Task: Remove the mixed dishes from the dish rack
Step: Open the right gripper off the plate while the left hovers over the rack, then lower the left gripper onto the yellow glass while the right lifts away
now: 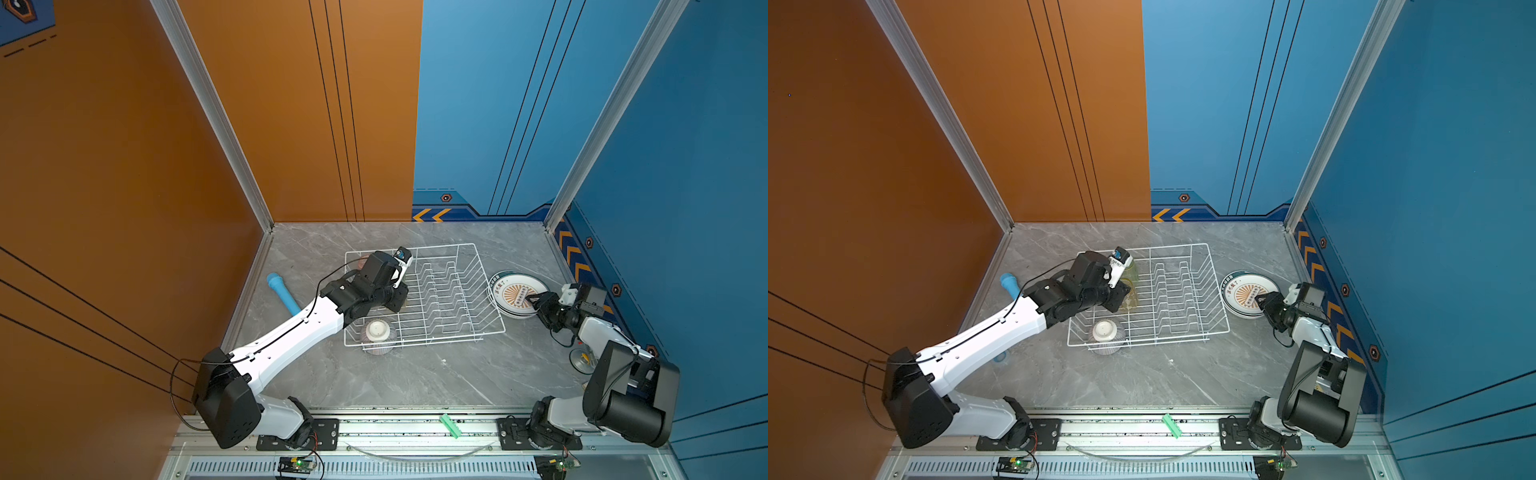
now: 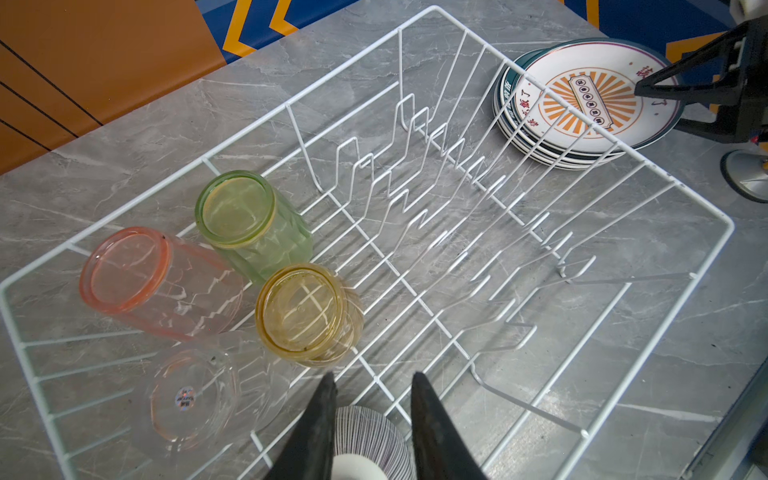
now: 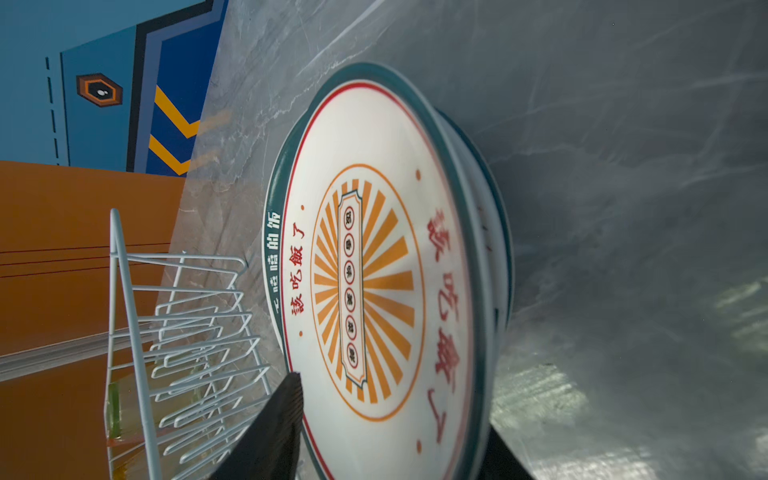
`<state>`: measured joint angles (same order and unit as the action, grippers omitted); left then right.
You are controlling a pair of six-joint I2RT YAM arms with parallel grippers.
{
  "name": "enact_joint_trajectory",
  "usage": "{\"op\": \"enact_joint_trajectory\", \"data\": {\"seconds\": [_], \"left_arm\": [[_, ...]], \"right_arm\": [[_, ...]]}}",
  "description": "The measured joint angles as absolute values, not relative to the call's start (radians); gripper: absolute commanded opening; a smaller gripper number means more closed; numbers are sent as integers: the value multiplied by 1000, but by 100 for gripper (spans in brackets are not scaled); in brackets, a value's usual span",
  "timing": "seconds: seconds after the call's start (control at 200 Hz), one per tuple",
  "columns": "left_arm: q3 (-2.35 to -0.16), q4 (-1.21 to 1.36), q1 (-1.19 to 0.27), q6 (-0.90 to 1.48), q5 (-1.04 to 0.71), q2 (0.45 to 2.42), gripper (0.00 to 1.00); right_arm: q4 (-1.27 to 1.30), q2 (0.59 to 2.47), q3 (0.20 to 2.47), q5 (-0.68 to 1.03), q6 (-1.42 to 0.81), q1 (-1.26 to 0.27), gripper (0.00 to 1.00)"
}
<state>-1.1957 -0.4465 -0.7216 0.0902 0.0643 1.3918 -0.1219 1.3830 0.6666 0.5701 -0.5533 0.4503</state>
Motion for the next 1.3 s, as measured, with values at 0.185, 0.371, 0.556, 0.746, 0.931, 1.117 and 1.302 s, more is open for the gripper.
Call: {"op": "enact_joint_trajectory", "data": {"seconds": [0.185, 0.371, 0.556, 0.746, 0.931, 1.117, 1.302], "left_arm": [[-1196, -455, -725, 85, 72, 1402, 32], [-1196, -472, -728, 78, 79, 1405, 33], [-1196, -484, -728, 75, 91, 1412, 34], [-1196, -496, -729, 71, 107, 1426, 35], [-1196, -498, -731, 71, 129, 1427, 36], [-1196, -498, -730, 72, 161, 1427, 37], [-1187, -499, -727, 88, 169, 1416, 36]], "right_arm": [[-174, 1376, 667, 527, -522, 432, 55], [-219, 1376, 679, 487, -495, 411, 59], [-263, 1369, 700, 437, -466, 393, 69], [-314, 1313, 720, 381, -436, 392, 73], [-344, 1260, 730, 355, -422, 388, 73], [-387, 1184, 749, 331, -414, 334, 73], [-435, 1085, 809, 316, -397, 203, 74]]}}
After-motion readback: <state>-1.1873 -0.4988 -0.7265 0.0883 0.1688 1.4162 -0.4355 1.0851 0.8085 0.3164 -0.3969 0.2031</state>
